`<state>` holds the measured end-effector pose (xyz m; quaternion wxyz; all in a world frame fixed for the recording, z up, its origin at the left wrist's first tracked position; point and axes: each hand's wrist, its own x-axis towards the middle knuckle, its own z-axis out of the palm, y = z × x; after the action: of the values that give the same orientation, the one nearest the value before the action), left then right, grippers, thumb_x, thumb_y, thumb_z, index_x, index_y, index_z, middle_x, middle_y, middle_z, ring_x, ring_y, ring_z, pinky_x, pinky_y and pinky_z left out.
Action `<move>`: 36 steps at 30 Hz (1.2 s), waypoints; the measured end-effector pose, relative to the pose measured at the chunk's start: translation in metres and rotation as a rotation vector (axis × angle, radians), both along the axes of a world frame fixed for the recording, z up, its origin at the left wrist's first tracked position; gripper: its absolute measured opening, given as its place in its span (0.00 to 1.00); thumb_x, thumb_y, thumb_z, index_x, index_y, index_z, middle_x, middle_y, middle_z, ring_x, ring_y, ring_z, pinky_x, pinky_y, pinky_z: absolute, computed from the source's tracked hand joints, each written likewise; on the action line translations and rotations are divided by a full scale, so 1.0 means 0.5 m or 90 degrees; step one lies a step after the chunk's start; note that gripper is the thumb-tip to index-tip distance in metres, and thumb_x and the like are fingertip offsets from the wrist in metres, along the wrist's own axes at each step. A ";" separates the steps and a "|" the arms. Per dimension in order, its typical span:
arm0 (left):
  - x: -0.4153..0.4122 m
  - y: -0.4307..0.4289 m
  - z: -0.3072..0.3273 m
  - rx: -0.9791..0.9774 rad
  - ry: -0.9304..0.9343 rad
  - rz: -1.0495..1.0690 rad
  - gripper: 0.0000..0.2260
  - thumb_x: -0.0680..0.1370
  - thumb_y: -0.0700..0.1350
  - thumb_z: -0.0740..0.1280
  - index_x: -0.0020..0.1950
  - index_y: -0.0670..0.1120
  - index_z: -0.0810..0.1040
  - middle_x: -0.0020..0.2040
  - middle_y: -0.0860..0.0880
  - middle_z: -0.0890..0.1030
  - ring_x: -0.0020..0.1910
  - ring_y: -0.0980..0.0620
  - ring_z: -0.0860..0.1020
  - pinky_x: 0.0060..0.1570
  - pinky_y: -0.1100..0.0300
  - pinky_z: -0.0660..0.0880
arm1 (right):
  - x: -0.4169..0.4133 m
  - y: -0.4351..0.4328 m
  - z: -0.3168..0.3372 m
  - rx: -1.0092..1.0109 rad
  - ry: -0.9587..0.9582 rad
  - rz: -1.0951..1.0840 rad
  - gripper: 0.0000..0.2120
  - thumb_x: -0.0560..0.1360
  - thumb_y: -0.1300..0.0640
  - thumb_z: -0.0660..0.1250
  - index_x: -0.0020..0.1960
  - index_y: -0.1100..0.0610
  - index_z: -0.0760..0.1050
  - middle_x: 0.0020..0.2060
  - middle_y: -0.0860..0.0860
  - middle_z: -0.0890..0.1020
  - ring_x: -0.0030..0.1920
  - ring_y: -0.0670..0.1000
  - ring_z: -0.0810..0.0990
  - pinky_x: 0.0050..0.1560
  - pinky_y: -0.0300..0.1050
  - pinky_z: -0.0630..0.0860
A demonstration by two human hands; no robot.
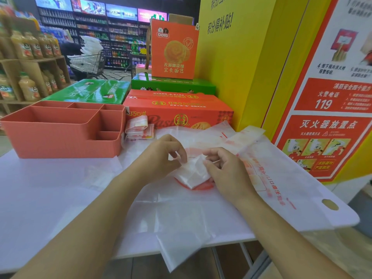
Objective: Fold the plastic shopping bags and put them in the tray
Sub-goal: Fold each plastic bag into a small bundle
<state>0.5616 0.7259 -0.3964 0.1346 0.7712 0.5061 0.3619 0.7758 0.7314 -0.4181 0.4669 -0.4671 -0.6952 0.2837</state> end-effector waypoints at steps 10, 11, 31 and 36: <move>-0.005 0.000 -0.006 -0.150 0.030 -0.064 0.19 0.74 0.41 0.64 0.54 0.63 0.83 0.57 0.62 0.79 0.56 0.61 0.76 0.57 0.62 0.72 | -0.002 -0.013 0.006 0.020 -0.077 0.004 0.06 0.78 0.58 0.71 0.48 0.47 0.82 0.37 0.37 0.82 0.40 0.38 0.80 0.38 0.31 0.73; -0.007 -0.001 -0.003 -0.152 0.013 -0.057 0.18 0.75 0.42 0.64 0.55 0.63 0.83 0.57 0.63 0.79 0.56 0.62 0.77 0.55 0.63 0.72 | -0.002 -0.012 0.004 0.026 -0.101 0.003 0.06 0.77 0.58 0.71 0.48 0.47 0.82 0.39 0.39 0.82 0.40 0.40 0.79 0.39 0.32 0.72; -0.028 -0.019 0.012 -0.312 0.137 -0.074 0.26 0.61 0.56 0.72 0.58 0.73 0.74 0.62 0.63 0.74 0.54 0.58 0.78 0.57 0.55 0.77 | 0.006 -0.002 0.001 0.076 -0.380 0.069 0.13 0.80 0.59 0.63 0.59 0.52 0.83 0.56 0.42 0.77 0.60 0.45 0.70 0.56 0.30 0.63; -0.022 -0.009 0.003 -0.201 0.089 -0.038 0.17 0.71 0.46 0.74 0.56 0.63 0.79 0.56 0.62 0.80 0.53 0.64 0.79 0.50 0.62 0.76 | 0.008 -0.011 0.007 0.027 -0.371 0.105 0.13 0.78 0.56 0.64 0.60 0.52 0.81 0.54 0.41 0.73 0.59 0.44 0.67 0.60 0.39 0.68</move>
<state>0.5505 0.7215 -0.3947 0.2294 0.7783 0.5417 0.2194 0.7801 0.7261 -0.4148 0.2328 -0.4612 -0.8412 0.1596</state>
